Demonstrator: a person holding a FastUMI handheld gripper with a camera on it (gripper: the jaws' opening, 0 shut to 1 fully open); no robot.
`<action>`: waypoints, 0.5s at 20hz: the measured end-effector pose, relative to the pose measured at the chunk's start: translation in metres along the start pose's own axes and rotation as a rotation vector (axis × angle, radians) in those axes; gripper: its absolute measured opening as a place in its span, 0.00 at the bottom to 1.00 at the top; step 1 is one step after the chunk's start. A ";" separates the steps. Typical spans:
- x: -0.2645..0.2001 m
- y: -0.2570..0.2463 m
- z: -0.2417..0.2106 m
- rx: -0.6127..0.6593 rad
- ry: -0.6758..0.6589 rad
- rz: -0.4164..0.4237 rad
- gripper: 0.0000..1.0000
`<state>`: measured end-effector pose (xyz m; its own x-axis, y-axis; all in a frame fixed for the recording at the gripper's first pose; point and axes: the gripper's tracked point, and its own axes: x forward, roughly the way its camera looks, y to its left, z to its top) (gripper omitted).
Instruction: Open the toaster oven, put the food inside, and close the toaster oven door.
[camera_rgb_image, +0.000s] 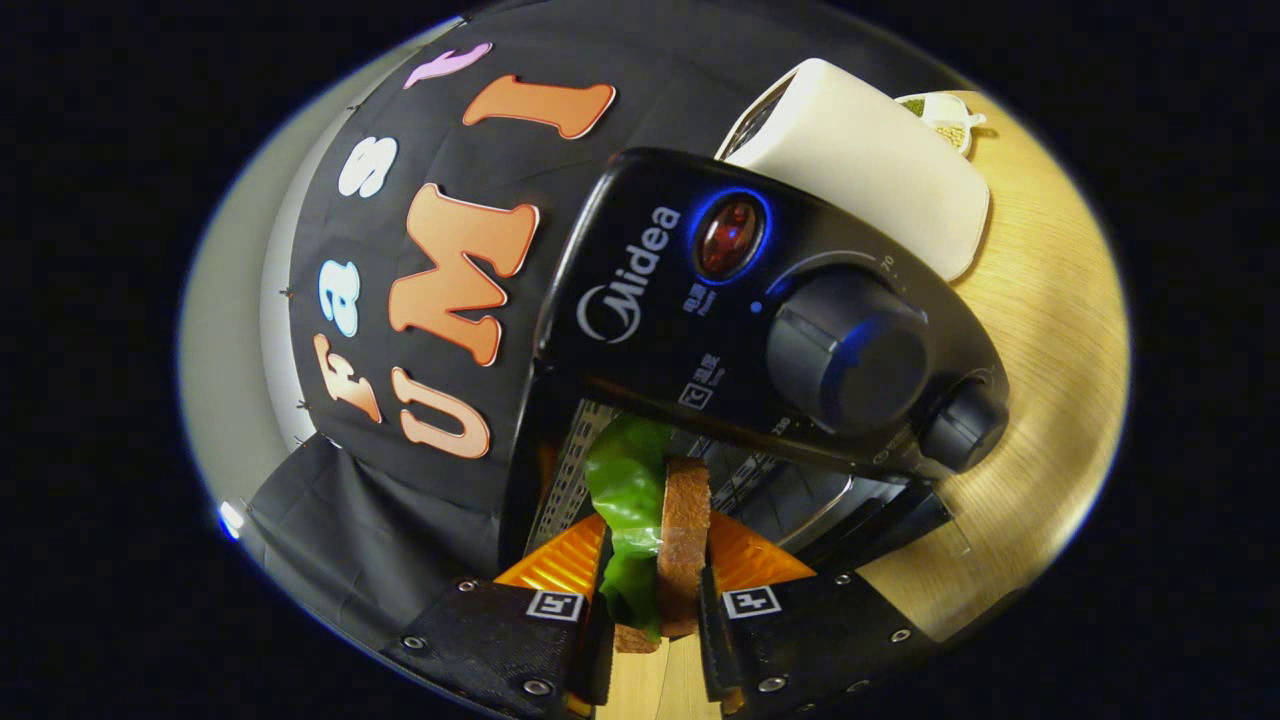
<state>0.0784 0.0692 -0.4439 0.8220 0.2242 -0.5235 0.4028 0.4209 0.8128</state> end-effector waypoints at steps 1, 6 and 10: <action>0.006 -0.004 -0.003 0.017 0.002 -0.011 0.36; 0.019 -0.006 -0.007 0.051 -0.036 -0.031 0.36; 0.018 -0.008 -0.005 -0.035 -0.078 -0.076 0.44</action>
<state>0.0882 0.0741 -0.4608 0.8190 0.1215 -0.5608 0.4524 0.4645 0.7613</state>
